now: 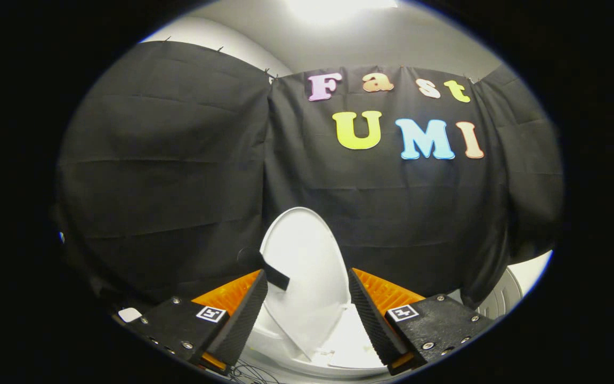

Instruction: Open the toilet lid.

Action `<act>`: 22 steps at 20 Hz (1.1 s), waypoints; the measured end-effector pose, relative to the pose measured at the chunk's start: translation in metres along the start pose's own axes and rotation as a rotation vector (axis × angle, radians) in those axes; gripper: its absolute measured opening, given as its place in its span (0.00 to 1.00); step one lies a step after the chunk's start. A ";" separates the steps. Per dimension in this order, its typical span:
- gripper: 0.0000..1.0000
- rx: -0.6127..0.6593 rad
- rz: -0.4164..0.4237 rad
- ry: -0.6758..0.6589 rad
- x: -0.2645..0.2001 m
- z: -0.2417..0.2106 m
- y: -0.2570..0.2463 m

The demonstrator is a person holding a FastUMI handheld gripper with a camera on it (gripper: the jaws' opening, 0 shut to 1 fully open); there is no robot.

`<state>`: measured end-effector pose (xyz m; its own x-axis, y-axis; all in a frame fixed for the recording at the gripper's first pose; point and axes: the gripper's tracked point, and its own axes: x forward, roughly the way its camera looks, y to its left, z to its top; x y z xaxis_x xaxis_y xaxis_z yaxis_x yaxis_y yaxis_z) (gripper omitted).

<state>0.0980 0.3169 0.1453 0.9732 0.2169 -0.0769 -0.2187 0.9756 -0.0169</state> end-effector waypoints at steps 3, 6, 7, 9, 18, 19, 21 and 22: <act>0.94 0.007 -0.055 -0.031 -0.017 0.017 -0.043; 0.94 0.028 -0.092 -0.047 -0.035 0.025 -0.076; 0.94 0.031 -0.102 -0.055 -0.042 0.029 -0.087; 0.94 0.036 -0.116 -0.086 -0.052 0.041 -0.105; 0.94 0.036 -0.191 -0.114 -0.093 0.045 -0.180; 0.94 0.040 -0.198 -0.109 -0.096 0.042 -0.187; 0.94 0.056 -0.217 -0.089 -0.102 0.030 -0.203; 0.94 0.076 -0.218 -0.081 -0.104 0.025 -0.208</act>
<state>0.0440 0.0918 0.1815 1.0000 0.0003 0.0005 -0.0004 0.9987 0.0507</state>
